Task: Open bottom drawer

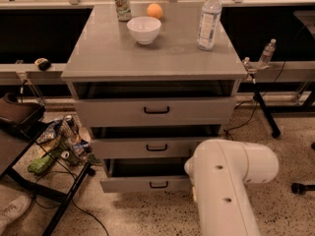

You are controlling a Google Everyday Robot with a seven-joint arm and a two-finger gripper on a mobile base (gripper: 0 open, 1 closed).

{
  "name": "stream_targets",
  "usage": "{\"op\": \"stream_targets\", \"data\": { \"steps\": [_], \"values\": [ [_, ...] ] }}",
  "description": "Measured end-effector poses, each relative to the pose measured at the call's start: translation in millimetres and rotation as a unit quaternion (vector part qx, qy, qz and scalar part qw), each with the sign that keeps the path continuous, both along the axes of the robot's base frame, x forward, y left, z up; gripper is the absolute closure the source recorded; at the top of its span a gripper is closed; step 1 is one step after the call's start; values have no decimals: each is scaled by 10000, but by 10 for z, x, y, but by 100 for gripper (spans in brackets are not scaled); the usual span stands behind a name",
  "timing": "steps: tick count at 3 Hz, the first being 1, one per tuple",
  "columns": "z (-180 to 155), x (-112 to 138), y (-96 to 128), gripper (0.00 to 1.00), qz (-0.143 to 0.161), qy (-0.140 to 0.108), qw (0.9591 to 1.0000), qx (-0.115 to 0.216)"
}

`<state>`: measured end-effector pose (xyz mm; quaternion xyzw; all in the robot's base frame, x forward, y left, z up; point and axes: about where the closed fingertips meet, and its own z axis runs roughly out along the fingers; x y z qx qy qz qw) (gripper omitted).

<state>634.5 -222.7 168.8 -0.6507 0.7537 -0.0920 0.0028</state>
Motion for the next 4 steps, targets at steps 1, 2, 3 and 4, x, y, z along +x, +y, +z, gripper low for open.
{"op": "stream_targets", "data": {
  "steps": [1, 2, 3, 4],
  "values": [
    [-104, -741, -324, 26, -331, 340, 9989, -7],
    [-71, -739, -312, 49, -335, 349, 9988, -8],
    [-4, -739, -312, 72, -335, 349, 9988, -8],
    [147, -745, -314, 95, -309, 337, 9989, -106]
  ]
}}
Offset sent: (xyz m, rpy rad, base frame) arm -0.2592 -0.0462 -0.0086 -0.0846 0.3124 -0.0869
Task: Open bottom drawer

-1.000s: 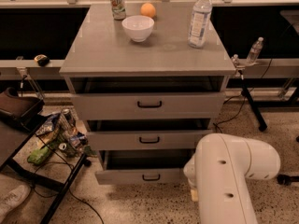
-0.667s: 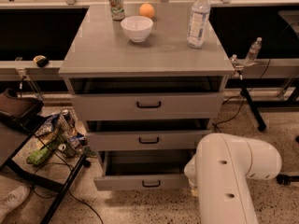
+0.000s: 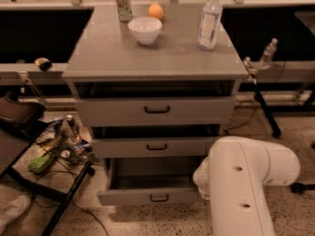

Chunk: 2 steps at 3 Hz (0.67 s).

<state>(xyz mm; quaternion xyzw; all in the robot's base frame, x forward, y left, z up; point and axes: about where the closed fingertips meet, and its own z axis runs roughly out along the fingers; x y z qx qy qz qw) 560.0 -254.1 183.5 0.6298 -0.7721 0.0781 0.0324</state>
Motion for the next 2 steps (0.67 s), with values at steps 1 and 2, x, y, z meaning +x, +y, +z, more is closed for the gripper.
{"op": "stream_targets", "data": {
  "steps": [1, 2],
  "values": [
    [40, -25, -1, 100, 1, 15, 10000, -8],
    [52, -287, -26, 100, -3, 172, 9998, -111]
  ]
}}
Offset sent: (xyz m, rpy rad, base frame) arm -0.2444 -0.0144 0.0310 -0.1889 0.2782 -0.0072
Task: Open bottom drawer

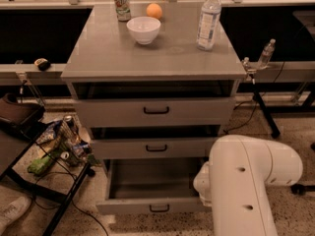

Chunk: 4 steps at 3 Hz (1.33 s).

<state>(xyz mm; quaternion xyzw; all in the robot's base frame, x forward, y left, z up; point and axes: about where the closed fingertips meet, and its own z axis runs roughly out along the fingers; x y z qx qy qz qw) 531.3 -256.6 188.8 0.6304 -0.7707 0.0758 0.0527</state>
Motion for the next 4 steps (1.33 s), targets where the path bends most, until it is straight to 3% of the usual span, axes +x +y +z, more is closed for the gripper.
{"op": "stream_targets", "data": {
  "steps": [1, 4],
  "values": [
    [-3, 1, -2, 100, 0, 0, 10000, 0],
    [-4, 1, -2, 35, 0, 1, 10000, 0]
  ]
}}
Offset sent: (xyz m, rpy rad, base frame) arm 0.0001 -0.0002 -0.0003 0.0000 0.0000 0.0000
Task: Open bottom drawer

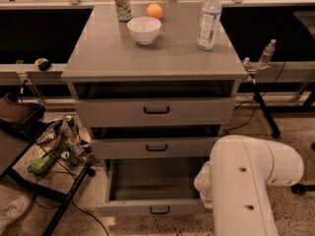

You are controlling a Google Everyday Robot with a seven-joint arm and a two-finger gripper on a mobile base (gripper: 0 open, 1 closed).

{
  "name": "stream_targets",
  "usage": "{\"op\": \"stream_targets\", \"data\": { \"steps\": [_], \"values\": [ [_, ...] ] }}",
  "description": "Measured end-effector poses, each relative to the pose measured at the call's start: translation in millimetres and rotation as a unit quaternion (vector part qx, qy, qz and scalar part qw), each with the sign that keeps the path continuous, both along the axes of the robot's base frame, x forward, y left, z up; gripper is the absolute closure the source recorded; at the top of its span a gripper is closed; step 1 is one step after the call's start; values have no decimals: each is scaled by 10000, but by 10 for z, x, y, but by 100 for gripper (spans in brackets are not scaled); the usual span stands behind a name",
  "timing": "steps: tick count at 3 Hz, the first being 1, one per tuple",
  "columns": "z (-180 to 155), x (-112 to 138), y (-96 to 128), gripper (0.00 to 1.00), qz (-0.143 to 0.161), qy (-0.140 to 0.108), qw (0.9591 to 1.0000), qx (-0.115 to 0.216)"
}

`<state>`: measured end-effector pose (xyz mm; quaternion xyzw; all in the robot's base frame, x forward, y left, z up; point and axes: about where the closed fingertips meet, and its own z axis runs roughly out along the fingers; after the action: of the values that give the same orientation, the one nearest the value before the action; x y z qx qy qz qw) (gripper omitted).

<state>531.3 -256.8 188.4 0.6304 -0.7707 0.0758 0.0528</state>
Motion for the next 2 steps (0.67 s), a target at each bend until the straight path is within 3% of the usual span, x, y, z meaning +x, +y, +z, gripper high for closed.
{"op": "stream_targets", "data": {
  "steps": [1, 2],
  "values": [
    [0, 0, 0, 11, 0, 0, 10000, 0],
    [-28, -20, 180, 0, 146, -55, 9998, 129]
  ]
}}
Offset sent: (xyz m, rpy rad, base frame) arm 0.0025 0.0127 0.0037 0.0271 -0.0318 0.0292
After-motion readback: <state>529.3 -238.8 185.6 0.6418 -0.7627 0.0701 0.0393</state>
